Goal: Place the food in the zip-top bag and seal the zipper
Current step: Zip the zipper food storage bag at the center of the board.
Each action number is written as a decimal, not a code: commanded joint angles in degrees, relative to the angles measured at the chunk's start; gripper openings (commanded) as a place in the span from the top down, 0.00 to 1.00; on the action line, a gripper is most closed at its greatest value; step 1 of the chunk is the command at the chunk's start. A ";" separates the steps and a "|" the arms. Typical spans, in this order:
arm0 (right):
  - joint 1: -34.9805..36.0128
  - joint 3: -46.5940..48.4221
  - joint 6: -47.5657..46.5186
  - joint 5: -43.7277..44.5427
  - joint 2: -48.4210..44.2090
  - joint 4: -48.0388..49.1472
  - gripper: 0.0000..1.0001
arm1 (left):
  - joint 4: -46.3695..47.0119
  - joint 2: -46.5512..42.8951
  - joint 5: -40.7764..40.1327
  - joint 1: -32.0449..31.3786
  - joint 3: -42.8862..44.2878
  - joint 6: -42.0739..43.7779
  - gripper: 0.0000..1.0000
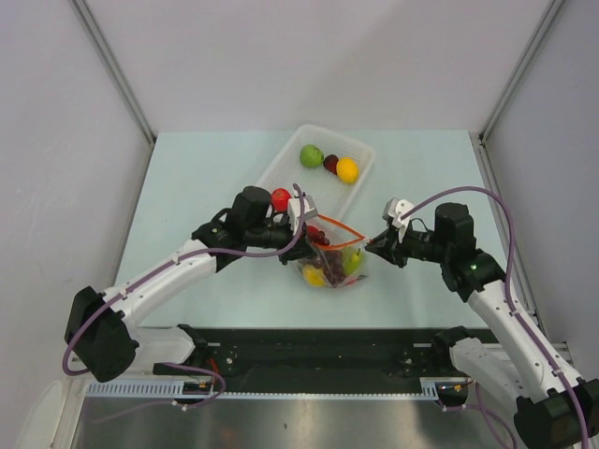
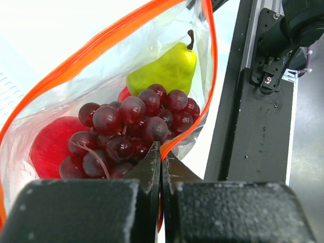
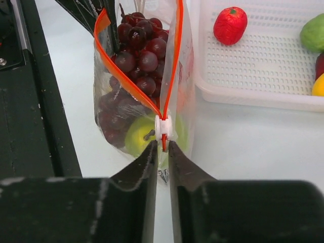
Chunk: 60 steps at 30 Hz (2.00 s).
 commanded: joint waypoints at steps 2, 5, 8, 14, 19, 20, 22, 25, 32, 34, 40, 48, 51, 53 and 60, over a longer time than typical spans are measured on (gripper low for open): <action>0.29 1.07 -1.19 0.39 -0.83 2.37 0.97 | 2.08 -0.25 2.22 0.81 -0.07 0.43 1.00; 0.38 1.16 -1.98 0.57 -1.71 1.76 1.00 | 1.29 -0.60 2.31 0.81 0.10 1.14 0.99; 0.46 1.51 -2.95 0.66 -2.42 0.96 1.00 | -0.02 -0.86 1.35 0.81 1.42 2.11 0.80; 1.51 3.79 -5.32 0.13 -1.54 -2.90 1.00 | 0.24 -3.68 -1.72 -0.93 8.26 5.79 0.45; 2.57 5.90 -5.06 1.80 0.22 -6.68 1.00 | -9.95 2.03 -7.26 -8.06 22.14 14.93 0.41; 2.57 5.82 -4.45 1.97 -0.22 -6.51 1.00 | -10.13 2.73 -7.88 -9.54 22.86 17.64 0.39; 3.10 5.47 -3.48 3.28 -0.75 -5.64 1.00 | -10.13 4.92 -9.38 -10.61 24.26 19.77 0.34; 3.54 5.38 -1.99 4.43 -1.19 -5.81 1.00 | -11.71 9.05 -9.12 -13.15 27.51 22.76 0.32; 3.80 4.41 1.62 6.02 -2.15 -4.14 1.00 | -8.65 13.37 -7.36 -15.45 27.09 23.38 0.35; 3.80 4.41 2.41 6.11 -2.33 -4.05 1.00 | -7.94 13.99 -7.36 -15.62 26.47 21.98 0.37; 3.89 4.23 3.38 6.02 -2.42 -3.43 1.00 | -3.90 15.22 -8.50 -16.68 24.80 18.47 0.44; 3.89 4.15 4.08 6.02 -2.77 -3.34 1.00 | -2.58 15.13 -9.55 -17.38 23.49 13.98 0.50; 3.89 4.15 3.55 6.11 -3.38 -4.13 1.00 | -3.63 13.99 -11.04 -17.29 22.52 15.11 0.50; 3.89 4.06 3.38 6.02 -3.73 -4.57 1.00 | -4.24 11.98 -11.66 -17.12 21.64 15.91 0.44; 3.89 3.88 3.55 5.41 -4.00 -4.31 1.00 | -8.11 9.15 -15.96 -17.12 18.21 19.59 0.39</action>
